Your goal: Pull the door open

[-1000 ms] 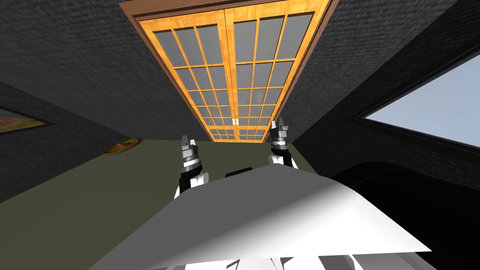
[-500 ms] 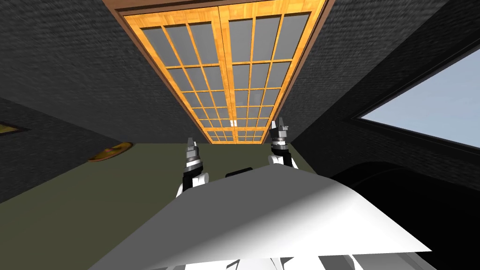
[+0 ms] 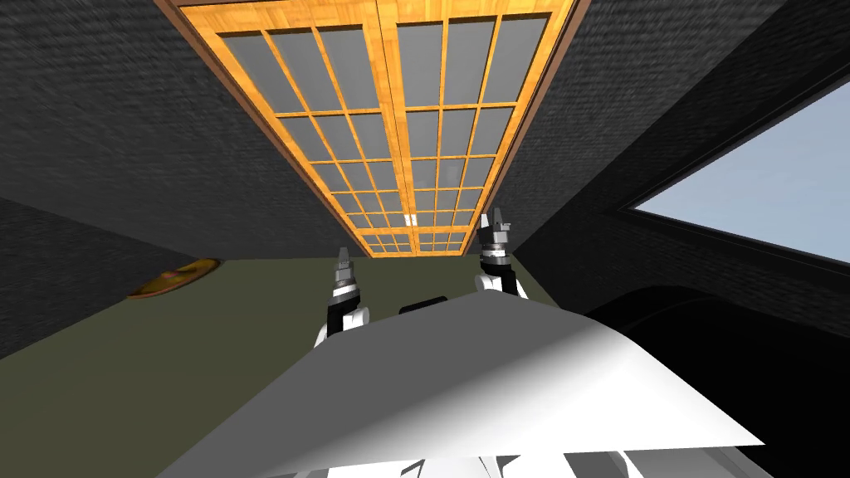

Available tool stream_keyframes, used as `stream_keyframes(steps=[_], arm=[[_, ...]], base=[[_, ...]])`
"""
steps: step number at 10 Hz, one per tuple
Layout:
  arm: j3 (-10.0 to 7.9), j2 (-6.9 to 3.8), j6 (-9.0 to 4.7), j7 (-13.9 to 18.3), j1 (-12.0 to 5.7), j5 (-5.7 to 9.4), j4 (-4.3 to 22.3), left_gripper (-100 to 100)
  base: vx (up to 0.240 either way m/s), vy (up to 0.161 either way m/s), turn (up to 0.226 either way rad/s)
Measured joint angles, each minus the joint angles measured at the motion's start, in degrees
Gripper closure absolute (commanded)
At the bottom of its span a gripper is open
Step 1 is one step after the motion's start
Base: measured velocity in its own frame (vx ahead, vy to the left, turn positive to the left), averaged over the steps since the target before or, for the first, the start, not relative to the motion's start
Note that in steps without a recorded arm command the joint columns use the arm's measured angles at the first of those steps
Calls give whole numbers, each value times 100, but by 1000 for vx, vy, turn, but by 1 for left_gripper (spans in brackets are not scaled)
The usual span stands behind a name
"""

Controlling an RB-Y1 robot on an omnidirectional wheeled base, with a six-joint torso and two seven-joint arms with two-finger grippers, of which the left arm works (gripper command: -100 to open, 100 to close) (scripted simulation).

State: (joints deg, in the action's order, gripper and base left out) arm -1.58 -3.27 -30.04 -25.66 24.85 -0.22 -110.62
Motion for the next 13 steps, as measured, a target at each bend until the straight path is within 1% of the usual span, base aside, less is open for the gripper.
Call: stream_keyframes(steps=[1, 2, 3, 4, 5, 7, 9, 10, 11, 13], arm=[[-16, -2, -25, -78, -38, -26, 101, -100], [-51, -26, -65, -172, -72, -49, 238, -100], [-102, -53, -100, -277, -164, -72, 421, -100], [-121, -62, -120, -392, -168, -107, 510, -100], [-136, -51, -157, -525, -206, -150, 653, -100], [-221, -103, -227, -752, -304, -204, 953, -100], [-281, -125, -356, -989, -343, -270, 1265, -100], [-320, -144, -388, -1107, -388, -300, 1399, -100], [-369, -162, -456, -1227, -463, -328, 1622, -100], [-431, -174, -515, -1477, -527, -398, 1875, -100]], base=[[86, -44, -96], [102, -25, -85], [103, -20, -73], [111, -25, -83], [96, -21, -72], [114, -21, -86], [106, -19, -85], [105, -26, -95], [103, -38, -84], [106, -22, -74]])
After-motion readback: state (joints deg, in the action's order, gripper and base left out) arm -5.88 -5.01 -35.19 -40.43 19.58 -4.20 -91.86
